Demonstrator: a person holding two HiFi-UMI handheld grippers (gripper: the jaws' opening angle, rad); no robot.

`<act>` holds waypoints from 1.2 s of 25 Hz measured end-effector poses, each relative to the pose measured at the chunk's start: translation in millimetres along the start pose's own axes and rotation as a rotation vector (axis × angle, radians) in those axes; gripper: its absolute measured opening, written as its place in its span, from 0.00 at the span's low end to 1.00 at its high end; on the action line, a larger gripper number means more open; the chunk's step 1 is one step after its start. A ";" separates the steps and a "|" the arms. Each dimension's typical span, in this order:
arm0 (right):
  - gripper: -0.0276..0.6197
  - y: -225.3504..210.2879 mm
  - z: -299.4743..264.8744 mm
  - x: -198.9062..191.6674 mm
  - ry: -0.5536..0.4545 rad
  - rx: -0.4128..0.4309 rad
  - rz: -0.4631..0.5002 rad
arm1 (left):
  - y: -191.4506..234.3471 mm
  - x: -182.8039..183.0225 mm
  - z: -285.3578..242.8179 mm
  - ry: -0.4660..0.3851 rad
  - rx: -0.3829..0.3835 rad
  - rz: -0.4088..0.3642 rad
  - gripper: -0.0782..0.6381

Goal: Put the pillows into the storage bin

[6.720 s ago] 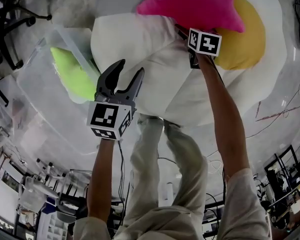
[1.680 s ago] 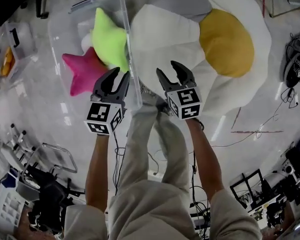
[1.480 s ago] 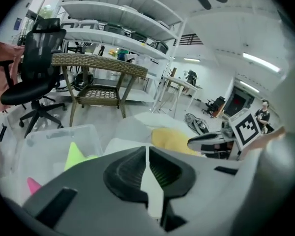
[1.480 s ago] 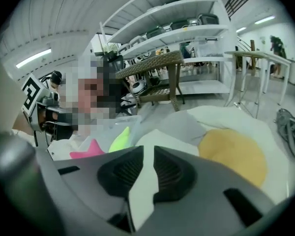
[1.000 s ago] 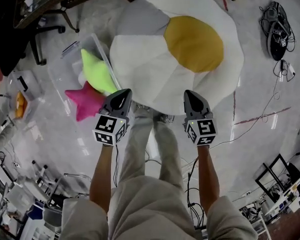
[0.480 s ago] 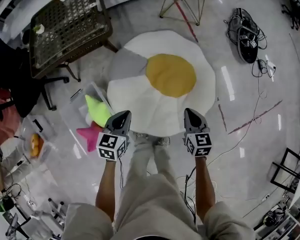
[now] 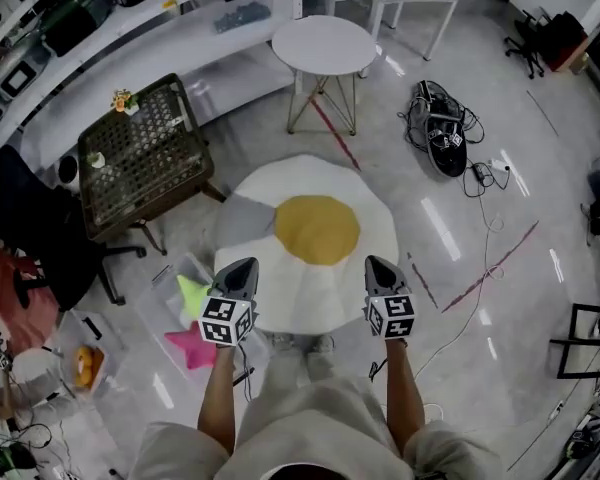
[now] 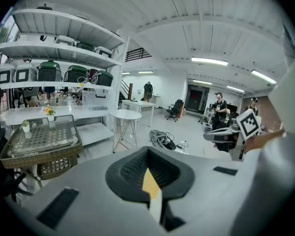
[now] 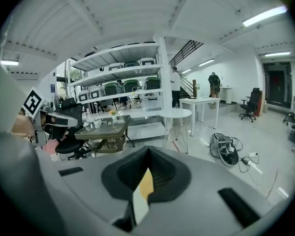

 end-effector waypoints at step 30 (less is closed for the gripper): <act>0.04 -13.0 106.2 56.4 -0.120 -0.046 0.042 | -37.3 74.9 48.8 -0.112 0.022 -0.062 0.12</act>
Point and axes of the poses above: the fingertips, and each gripper's own axes: z backward along the fingers, y to its left, x out of its top, the point moved 9 cm from there along z, backward along the fingers, and after that the axes turned 11 degrees about -z, right-handed, at the moved point
